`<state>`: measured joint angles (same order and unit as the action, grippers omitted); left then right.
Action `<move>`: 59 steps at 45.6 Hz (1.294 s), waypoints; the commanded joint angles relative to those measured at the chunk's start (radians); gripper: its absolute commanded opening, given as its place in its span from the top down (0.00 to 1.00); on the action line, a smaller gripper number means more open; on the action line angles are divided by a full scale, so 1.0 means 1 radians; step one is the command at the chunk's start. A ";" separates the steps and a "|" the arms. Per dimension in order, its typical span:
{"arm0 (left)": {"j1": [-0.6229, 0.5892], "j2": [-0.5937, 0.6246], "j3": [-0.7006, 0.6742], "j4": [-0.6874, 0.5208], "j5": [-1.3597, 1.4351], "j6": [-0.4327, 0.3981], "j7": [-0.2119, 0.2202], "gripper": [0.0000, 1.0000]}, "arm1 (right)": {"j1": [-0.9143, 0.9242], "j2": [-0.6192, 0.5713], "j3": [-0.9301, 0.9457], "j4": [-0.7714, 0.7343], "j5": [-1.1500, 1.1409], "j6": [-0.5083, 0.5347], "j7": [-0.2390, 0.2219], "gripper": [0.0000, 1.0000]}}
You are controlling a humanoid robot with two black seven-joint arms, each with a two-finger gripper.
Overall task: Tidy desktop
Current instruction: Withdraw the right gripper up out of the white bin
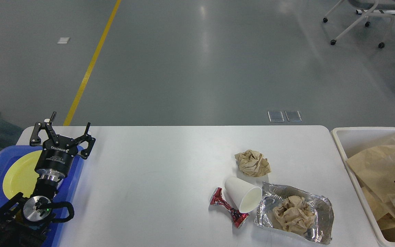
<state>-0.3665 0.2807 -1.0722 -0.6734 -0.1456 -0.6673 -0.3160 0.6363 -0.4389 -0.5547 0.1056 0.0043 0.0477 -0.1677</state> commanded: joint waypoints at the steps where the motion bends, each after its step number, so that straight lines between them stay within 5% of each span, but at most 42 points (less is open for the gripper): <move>1: 0.000 0.000 0.000 0.000 0.000 0.002 0.000 0.04 | -0.036 0.037 -0.004 -0.003 -0.006 -0.060 -0.026 1.00; 26: 0.000 0.000 0.000 0.000 0.000 0.000 0.000 0.04 | -0.084 0.120 -0.034 -0.030 -0.014 -0.103 -0.044 0.99; 30: 0.000 0.000 0.000 0.000 0.000 0.000 0.000 0.04 | -0.083 0.112 -0.034 -0.032 -0.012 -0.155 -0.042 0.41; 35: 0.000 0.000 0.000 0.000 0.000 0.000 0.002 0.04 | -0.083 0.114 -0.034 -0.029 -0.012 -0.261 -0.041 0.02; 59: 0.000 0.000 0.000 -0.002 0.000 0.002 0.002 0.04 | -0.015 0.103 -0.059 -0.001 -0.107 -0.233 -0.041 0.00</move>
<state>-0.3666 0.2807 -1.0723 -0.6735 -0.1461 -0.6670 -0.3147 0.5704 -0.3288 -0.5962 0.0961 -0.0330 -0.2117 -0.2026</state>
